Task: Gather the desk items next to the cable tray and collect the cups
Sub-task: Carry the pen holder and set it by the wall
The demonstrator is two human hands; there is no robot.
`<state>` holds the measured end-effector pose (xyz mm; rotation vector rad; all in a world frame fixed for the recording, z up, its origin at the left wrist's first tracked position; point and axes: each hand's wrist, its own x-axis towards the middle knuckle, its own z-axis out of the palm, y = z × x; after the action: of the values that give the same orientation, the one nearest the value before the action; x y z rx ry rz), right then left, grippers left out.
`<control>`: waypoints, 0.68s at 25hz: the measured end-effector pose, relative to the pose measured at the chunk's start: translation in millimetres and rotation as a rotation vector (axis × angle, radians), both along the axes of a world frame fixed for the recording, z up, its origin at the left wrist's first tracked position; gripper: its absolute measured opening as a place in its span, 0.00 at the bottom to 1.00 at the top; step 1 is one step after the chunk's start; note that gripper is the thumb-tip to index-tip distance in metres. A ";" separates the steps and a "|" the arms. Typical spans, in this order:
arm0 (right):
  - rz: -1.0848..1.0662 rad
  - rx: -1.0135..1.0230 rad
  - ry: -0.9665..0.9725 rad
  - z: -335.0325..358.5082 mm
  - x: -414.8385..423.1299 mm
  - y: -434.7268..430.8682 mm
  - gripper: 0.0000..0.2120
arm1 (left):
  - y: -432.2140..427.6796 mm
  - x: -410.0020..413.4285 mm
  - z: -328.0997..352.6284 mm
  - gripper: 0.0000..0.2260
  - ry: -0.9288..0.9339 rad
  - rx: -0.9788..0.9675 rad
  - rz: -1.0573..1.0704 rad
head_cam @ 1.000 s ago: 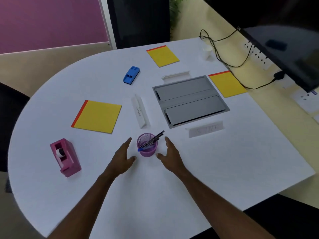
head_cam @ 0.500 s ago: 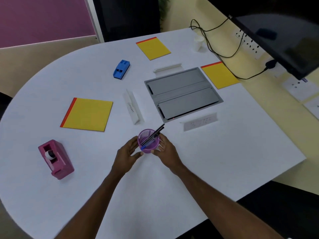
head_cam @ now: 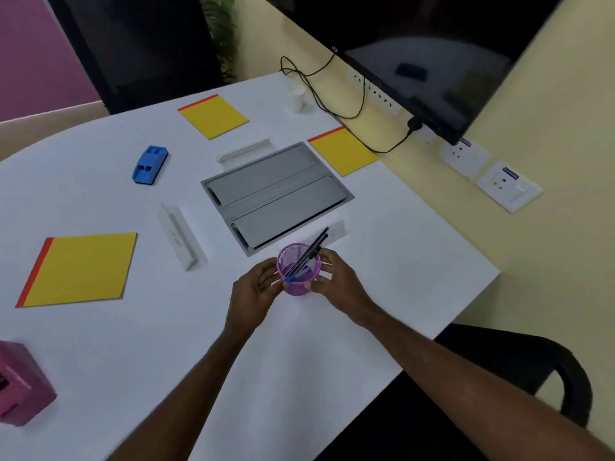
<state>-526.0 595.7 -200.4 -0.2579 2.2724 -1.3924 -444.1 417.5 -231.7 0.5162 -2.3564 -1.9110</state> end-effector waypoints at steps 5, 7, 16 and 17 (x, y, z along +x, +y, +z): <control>-0.116 0.011 0.020 21.7 -46.2 68.2 0.34 | 61.8 -69.5 14.4 0.21 0.030 -0.016 -0.129; -0.163 0.008 0.035 24.6 -71.9 91.5 0.33 | 84.6 -103.2 20.6 0.22 0.046 0.001 -0.169; -0.319 -0.090 0.038 -0.3 -199.3 145.3 0.32 | 136.4 -250.9 17.5 0.22 0.070 -0.086 -0.343; -0.322 -0.091 0.036 -5.9 -214.8 146.4 0.32 | 137.1 -266.8 12.1 0.23 0.064 -0.110 -0.366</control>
<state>-740.8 742.1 -206.3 0.0597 2.3593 -1.6641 -710.9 554.6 -219.6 0.0125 -2.6395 -1.8745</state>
